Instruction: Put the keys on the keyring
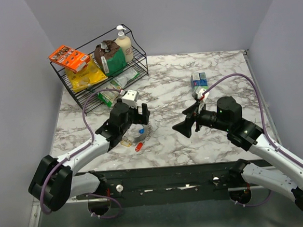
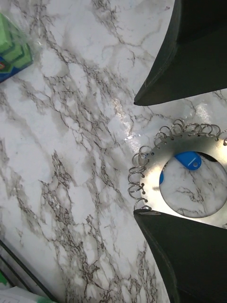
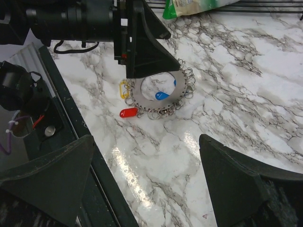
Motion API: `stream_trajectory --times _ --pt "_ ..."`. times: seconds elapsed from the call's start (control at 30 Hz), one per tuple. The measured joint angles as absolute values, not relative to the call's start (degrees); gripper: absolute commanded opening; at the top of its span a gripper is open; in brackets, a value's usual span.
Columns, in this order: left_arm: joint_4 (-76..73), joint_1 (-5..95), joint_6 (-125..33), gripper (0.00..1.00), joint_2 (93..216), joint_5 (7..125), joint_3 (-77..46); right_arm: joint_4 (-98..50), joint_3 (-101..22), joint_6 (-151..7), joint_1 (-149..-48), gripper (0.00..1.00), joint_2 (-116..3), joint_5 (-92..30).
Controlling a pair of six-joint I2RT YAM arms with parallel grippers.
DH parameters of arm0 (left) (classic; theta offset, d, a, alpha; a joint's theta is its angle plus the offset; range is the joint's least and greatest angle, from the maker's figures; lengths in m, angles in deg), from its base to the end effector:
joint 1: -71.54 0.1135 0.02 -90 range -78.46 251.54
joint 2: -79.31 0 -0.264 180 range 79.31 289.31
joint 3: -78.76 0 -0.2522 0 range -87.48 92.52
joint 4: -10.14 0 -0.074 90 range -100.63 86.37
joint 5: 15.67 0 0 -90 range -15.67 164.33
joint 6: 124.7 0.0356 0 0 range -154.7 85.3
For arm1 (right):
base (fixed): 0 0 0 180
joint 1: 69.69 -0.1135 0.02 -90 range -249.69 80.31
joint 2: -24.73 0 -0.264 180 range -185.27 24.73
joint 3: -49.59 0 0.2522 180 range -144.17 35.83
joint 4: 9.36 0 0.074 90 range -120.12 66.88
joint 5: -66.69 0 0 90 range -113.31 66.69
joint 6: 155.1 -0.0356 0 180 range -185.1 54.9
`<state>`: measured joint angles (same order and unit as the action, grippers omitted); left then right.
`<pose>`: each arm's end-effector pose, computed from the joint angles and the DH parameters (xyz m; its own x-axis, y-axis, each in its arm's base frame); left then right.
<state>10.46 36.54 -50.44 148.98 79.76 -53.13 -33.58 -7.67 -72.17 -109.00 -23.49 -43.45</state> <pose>0.2189 -0.1491 0.2287 -0.4209 -0.0349 -0.9064 0.3995 0.8900 -0.2198 0.1445 0.1342 0.3219 -0.3059 -0.1011 -0.9467 -0.8205 0.5324 0.2083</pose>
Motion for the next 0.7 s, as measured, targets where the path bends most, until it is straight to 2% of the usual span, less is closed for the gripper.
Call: stream_trajectory --times 0.27,0.47,0.7 --pt "11.0 36.5 -53.9 0.99 142.9 82.0 -53.3 -33.6 -7.7 -72.2 -109.0 1.00 -23.5 -43.4" --pt "5.7 36.6 -58.3 0.99 142.6 85.6 -53.2 -33.6 -7.7 -72.8 -109.0 1.00 -23.6 -42.8" --pt "0.5 36.5 -61.3 0.99 138.0 90.5 -53.5 -34.4 -7.7 -74.8 -109.0 1.00 -26.1 -36.5"
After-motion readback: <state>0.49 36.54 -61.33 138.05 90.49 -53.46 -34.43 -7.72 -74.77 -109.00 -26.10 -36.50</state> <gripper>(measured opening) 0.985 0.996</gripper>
